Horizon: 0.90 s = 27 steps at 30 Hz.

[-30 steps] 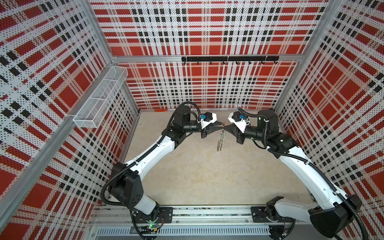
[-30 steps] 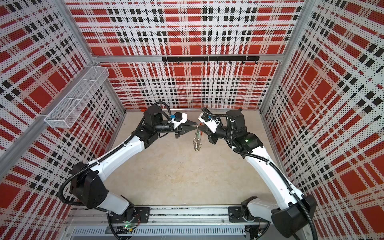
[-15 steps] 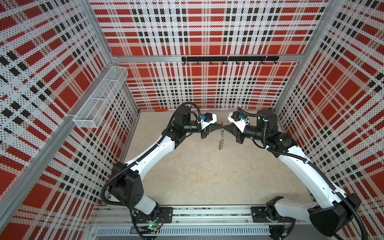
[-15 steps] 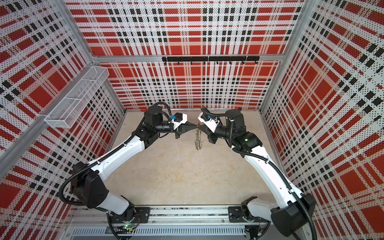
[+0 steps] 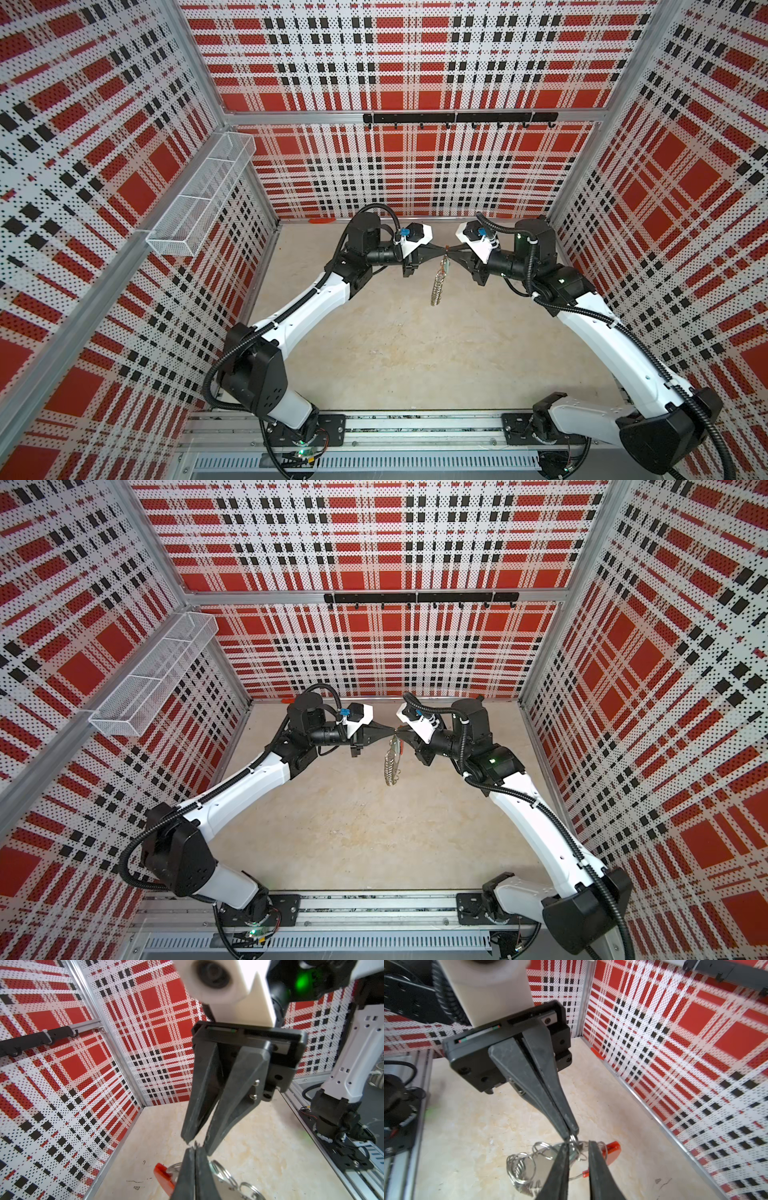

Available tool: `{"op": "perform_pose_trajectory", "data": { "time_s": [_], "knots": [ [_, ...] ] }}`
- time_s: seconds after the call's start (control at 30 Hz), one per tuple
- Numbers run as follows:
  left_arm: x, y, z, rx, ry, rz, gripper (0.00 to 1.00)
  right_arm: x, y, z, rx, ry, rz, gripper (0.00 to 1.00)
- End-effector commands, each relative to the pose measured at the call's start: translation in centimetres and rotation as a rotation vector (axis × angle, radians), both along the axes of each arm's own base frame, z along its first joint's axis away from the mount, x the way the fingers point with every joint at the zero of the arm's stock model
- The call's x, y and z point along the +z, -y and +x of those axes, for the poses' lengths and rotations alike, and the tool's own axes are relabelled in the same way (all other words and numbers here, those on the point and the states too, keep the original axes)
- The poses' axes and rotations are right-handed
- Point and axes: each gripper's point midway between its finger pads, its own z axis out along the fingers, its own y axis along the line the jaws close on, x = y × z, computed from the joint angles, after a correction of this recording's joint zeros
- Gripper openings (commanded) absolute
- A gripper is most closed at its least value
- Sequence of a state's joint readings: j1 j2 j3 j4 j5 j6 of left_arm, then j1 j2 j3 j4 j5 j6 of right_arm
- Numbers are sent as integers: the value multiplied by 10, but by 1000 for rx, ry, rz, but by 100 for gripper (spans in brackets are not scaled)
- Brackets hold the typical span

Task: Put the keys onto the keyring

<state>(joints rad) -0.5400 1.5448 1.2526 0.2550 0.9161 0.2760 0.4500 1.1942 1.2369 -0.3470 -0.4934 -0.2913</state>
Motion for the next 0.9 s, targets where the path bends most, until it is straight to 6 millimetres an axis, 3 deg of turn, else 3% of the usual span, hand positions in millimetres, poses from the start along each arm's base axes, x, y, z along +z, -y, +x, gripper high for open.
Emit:
{"op": "perform_pose_trajectory", "data": {
  "time_s": [0.0,0.23,0.37,0.53,0.87],
  "knots": [
    [31,-5,7,43,-29,-129,0,27,13,-2,-94,78,76,29],
    [47,-7,5,19,-141,-257,0,45,35,0,-221,-18,314,31],
    [58,-11,-5,-17,-147,-339,0,51,26,-2,-81,-197,515,35],
    [70,-21,-19,-74,-151,-426,0,64,17,-10,70,-273,679,37],
    [72,-30,-18,-49,-158,-476,0,65,6,-13,196,-338,759,36]
  ]
}}
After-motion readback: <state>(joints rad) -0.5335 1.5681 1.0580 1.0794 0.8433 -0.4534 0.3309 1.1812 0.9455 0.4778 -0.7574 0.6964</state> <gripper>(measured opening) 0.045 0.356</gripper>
